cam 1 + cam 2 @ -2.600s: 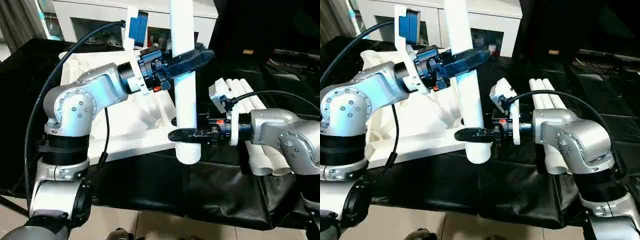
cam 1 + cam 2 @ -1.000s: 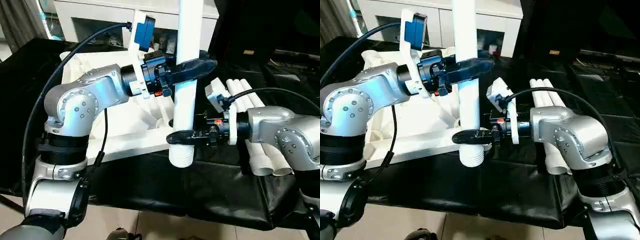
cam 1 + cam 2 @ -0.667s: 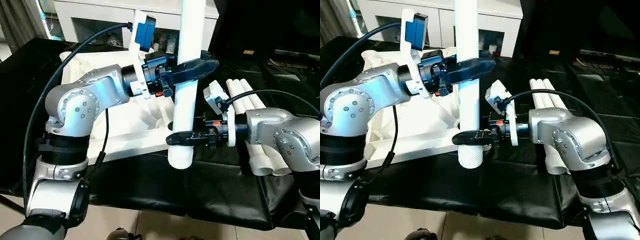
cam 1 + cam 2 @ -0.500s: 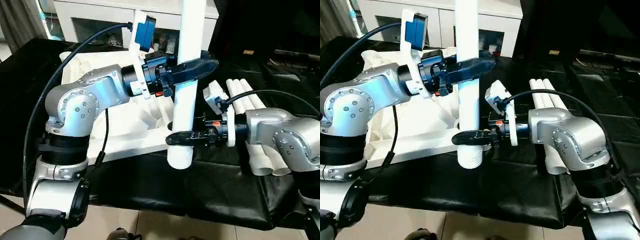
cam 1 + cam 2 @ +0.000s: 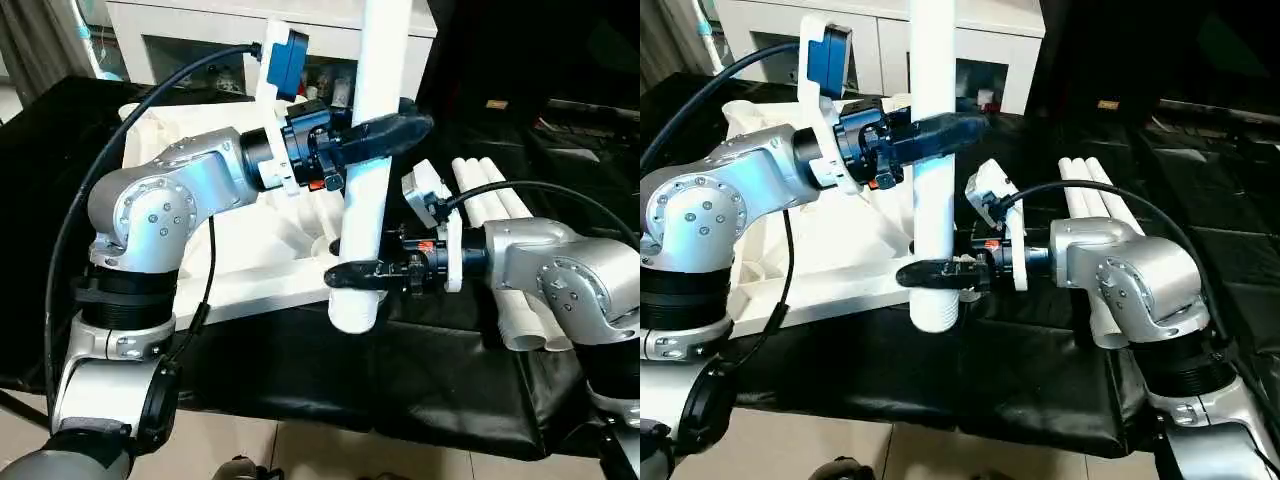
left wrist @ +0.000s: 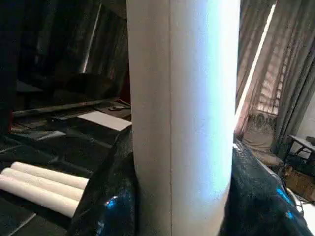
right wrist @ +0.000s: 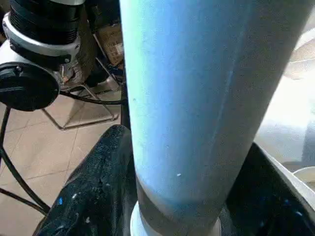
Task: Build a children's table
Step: Rotate table base
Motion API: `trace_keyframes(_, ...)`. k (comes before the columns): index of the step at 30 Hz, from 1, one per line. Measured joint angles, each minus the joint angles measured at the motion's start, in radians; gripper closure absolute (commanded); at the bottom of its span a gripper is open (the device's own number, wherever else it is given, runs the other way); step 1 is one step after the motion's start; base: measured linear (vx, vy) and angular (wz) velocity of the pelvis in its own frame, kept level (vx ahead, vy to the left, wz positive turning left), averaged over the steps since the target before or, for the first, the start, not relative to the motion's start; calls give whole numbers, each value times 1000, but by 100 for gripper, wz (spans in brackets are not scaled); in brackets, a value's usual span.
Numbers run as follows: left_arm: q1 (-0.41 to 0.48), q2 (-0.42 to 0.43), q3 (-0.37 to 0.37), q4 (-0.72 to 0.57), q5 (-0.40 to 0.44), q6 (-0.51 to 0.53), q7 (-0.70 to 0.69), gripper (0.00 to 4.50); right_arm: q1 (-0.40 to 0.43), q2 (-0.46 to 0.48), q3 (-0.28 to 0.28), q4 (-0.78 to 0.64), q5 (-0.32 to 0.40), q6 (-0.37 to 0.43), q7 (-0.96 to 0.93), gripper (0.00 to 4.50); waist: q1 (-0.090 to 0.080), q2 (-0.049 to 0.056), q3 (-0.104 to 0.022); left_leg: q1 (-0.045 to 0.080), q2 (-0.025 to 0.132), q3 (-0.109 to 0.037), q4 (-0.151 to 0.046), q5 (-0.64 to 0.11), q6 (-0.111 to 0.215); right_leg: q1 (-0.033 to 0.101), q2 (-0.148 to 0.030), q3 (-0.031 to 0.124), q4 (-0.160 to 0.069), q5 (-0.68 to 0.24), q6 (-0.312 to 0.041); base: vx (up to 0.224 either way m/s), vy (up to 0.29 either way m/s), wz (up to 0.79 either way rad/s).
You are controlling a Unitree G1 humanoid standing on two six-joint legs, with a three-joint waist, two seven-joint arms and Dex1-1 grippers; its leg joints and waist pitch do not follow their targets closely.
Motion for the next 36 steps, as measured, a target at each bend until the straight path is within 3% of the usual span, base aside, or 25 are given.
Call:
trace_keyframes(7, 0, 0, 3, 0, 0, -2, -1, 275, 1, 6, -2, 0, 3, 4, -10, 177, 0, 0, 0, 0, 0, 0, 0, 0, 0, 0, 0, 0, 0, 0, 0, 0, 0, 0)
trace_keyframes(8, 0, 0, 3, 0, 0, -3, -1, 275, 1, 6, -4, 1, 5, 5, -10, 206, 0, 0, 0, 0, 0, 0, 0, 0, 0, 0, 0, 0, 0, 0, 0, 0, 0, 0)
trace_keyframes(13, 0, 0, 4, 0, -1, -9, -2, 275, 1, 7, -12, 6, 8, 8, -17, 250, 0, 0, 0, 0, 0, 0, 0, 0, 0, 0, 0, 0, 0, 0, 0, 0, 0, 0)
trace_keyframes(19, 0, 0, 6, 1, -1, -9, -1, 275, 1, 10, -12, 6, 9, 8, -18, 263, 0, 0, 0, 0, 0, 0, 0, 0, 0, 0, 0, 0, 0, 0, 0, 0, 0, 0)
trace_keyframes(22, 0, -2, 9, 1, -1, -11, 7, 205, 1, 13, -15, 6, 9, 8, -21, 264, 0, 0, 0, 0, 0, 0, 0, 0, 0, 0, 0, 0, 0, 0, 0, 0, 0, 0)
trace_keyframes(26, 4, -30, 61, -2, -32, -11, 39, 184, 10, 28, -28, 6, 18, 10, -36, 265, 0, 0, 0, 0, 0, 0, 0, 0, 0, 0, 0, 0, 0, 0, 0, 0, 0, 0)
trace_keyframes(31, 55, -116, 137, 3, -60, -106, 81, 147, 31, 82, -110, 7, 56, 11, -106, 265, 1, 2, -1, 0, 0, 0, 0, 0, 0, 0, 0, -1, 0, 1, -1, 0, 0, 0)
trace_keyframes(36, 90, -286, 312, 56, -211, -245, 176, 144, 36, 128, -208, 5, 97, 3, -180, 265, 4, 6, -4, 0, 0, 0, 2, 1, 0, 2, 0, -1, 0, 2, -3, 0, 0, 0)
